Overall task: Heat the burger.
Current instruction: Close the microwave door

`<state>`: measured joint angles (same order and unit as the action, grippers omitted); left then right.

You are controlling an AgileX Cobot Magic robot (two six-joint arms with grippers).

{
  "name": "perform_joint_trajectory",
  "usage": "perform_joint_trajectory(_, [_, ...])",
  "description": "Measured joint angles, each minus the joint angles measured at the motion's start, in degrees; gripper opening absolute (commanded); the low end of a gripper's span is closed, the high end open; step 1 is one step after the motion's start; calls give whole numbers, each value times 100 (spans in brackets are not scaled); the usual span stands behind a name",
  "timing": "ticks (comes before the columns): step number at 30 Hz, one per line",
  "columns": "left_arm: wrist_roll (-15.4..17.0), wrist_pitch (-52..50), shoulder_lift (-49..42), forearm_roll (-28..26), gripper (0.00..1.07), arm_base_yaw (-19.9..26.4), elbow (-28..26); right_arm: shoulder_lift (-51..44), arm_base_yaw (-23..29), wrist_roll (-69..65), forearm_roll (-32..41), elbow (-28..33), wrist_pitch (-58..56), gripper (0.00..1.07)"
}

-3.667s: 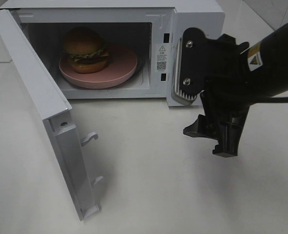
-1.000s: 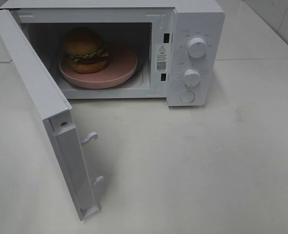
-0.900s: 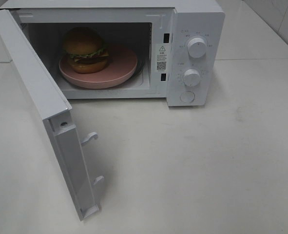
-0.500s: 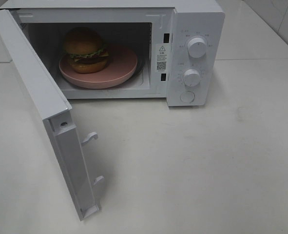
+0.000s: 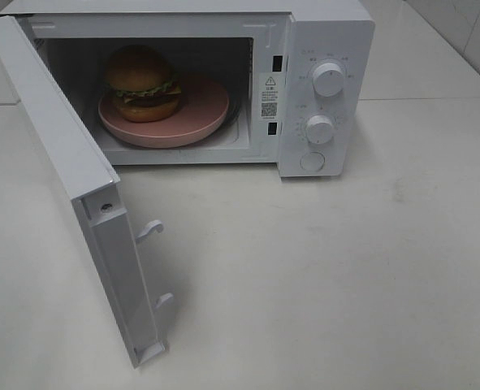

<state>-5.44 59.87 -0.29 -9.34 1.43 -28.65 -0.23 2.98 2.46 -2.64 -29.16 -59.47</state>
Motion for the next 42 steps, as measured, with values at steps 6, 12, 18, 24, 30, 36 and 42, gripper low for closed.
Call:
perform_joint_trajectory(6, [0, 0, 0, 0, 100, 0, 0, 0, 0, 0, 0, 0, 0, 74])
perform_joint_trajectory(12, [0, 0, 0, 0, 100, 0, 0, 0, 0, 0, 0, 0, 0, 74])
perform_joint_trajectory(18, [0, 0, 0, 0, 100, 0, 0, 0, 0, 0, 0, 0, 0, 74])
perform_joint_trajectory(24, [0, -52, 69, 0, 100, 0, -103, 0, 0, 0, 0, 0, 0, 74])
perform_joint_trajectory(30, [-40, -424, 573, 0, 87, 0, -241, 0, 0, 0, 0, 0, 0, 74])
perform_joint_trajectory(36, [-46, -922, 1083, 0, 40, 0, -241, 0, 0, 0, 0, 0, 0, 74])
perform_joint_trajectory(42, [-46, -1438, 1536, 11, 5, 0, -235, 0, 0, 0, 0, 0, 0, 74])
